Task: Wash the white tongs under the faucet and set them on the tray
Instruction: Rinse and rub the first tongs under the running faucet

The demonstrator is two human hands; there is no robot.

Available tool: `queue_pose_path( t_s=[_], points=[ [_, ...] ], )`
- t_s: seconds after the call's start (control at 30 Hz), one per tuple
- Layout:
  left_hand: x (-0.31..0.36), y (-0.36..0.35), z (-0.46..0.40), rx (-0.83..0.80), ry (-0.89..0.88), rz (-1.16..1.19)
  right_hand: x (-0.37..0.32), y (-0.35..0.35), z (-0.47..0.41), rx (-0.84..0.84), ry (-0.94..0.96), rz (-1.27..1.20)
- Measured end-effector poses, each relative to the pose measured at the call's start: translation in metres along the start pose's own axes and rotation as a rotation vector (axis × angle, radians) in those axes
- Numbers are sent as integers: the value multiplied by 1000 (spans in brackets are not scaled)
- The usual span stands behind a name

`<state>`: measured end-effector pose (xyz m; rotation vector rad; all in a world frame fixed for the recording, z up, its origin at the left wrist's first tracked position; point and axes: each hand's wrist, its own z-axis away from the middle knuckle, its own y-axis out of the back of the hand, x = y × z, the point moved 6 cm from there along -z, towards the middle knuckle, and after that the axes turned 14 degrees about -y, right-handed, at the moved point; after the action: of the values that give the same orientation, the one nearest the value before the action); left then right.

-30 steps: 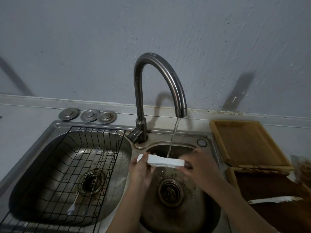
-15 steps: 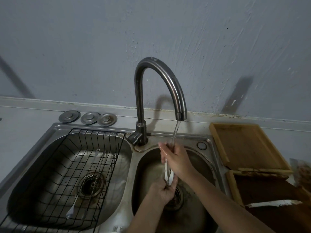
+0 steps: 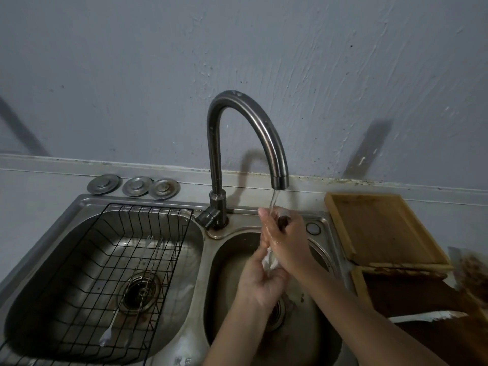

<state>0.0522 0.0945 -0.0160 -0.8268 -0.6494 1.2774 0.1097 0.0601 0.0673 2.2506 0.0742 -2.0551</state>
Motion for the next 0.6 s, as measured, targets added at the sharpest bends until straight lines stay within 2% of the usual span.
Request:
queue_pose_path(
  t_s=[0.1, 0.23, 0.37, 0.43, 0.5, 0.57, 0.6],
  points=[
    [10, -2, -14, 50, 21, 37, 12, 3, 10, 21, -10, -140],
    [20, 21, -45, 252, -36, 35, 32, 2, 28, 193, -50, -126],
    [33, 13, -49, 197, -268, -137, 21, 2, 36, 81, 98, -136],
    [36, 12, -54, 225, -263, -121, 18, 8, 36, 61, 105, -122],
    [45, 19, -64, 293, -270, -108, 26, 19, 33, 119, 52, -41],
    [59, 22, -74, 272, -370, -86, 37, 33, 33, 184, -62, 75],
    [68, 19, -75, 254, -440, -86, 43, 40, 35, 164, -142, 90]
  ],
)
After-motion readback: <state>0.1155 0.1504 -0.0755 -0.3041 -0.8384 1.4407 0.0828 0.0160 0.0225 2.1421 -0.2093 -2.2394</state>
